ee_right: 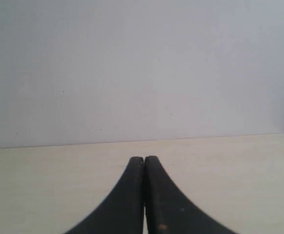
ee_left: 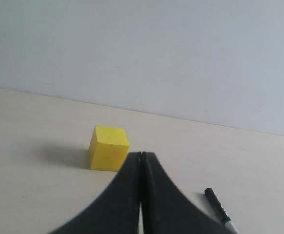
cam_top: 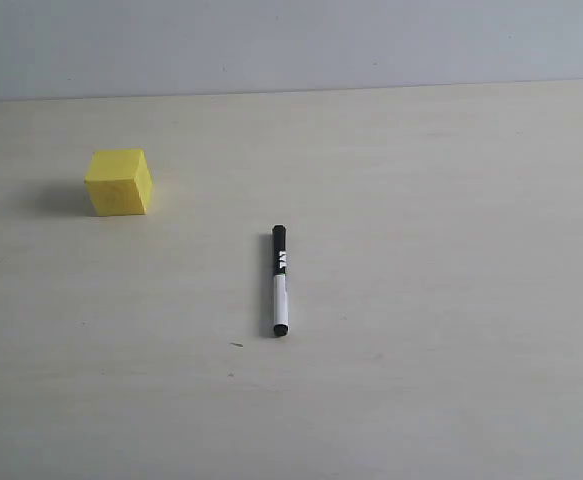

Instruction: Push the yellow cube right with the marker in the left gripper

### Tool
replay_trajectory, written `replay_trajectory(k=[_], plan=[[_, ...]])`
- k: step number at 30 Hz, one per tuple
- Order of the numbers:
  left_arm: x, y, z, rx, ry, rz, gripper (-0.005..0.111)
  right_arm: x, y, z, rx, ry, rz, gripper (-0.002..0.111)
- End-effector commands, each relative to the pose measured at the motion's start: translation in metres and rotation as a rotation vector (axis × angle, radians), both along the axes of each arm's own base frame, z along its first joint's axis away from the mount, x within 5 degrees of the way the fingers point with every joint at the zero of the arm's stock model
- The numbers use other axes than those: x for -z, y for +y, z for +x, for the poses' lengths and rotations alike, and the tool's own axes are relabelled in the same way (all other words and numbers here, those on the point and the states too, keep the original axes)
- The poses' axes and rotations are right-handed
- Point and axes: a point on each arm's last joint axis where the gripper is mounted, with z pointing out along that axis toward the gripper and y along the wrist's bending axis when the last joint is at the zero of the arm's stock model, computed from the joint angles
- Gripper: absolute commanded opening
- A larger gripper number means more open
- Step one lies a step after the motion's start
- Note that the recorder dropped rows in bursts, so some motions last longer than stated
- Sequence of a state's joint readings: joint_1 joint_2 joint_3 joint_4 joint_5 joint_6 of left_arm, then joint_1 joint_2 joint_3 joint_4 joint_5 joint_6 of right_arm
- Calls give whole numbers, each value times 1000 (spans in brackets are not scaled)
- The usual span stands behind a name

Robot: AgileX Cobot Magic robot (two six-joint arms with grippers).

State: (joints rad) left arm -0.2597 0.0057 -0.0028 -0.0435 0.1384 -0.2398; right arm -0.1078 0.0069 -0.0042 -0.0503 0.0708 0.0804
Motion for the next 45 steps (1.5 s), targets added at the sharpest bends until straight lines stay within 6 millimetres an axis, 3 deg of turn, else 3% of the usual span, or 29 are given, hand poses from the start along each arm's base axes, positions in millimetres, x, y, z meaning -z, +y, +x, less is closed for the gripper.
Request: replay_trajectory(k=[1,7,10,14,16,18,19,22,24,25,27,29,32,36,39,41,45], plan=[[0,0,0,-2,-12,-6,2,1,0,0,7,-7,-3,0],[-5,0,0,-4,-55,-26,2,1,0,0,7,-7,-3,0],[-10,0,0,0,-41,-308,2,1,0,0,7,-7,-3,0],[-12,1,0,0,-54,-337,2,1,0,0,7,-7,-3,0],[-20,2,-1,-3,-146,-365,2,1,0,0,7,-7,-3,0],[-37,6,-5,10,-303,-511,2,1,0,0,7,-7,-3,0],[-55,7,-7,24,-360,-549,2,1,0,0,7,-7,-3,0],[-113,0,3,36,-347,-374,1,1,0,0,7,-7,-3,0],[-167,-9,36,0,-221,-151,1,1,0,0,7,-7,-3,0],[-184,-11,53,-33,-144,-42,1,1,0,0,7,-7,-3,0],[-205,-14,86,-84,-1,196,1,1,0,0,7,-7,-3,0],[-213,-19,117,-65,77,491,1,1,0,0,7,-7,-3,0],[-202,-20,158,-76,322,699,1,1,0,0,7,-7,-3,0],[-173,-18,202,-190,824,691,2,1,0,0,7,-7,-3,0],[-135,-38,238,-112,1083,618,8,1,0,0,7,-7,-3,0],[-106,-59,250,31,1194,539,17,1,0,0,7,-7,-3,0],[-66,-99,251,158,1306,462,37,1,0,0,7,-7,-3,0]])
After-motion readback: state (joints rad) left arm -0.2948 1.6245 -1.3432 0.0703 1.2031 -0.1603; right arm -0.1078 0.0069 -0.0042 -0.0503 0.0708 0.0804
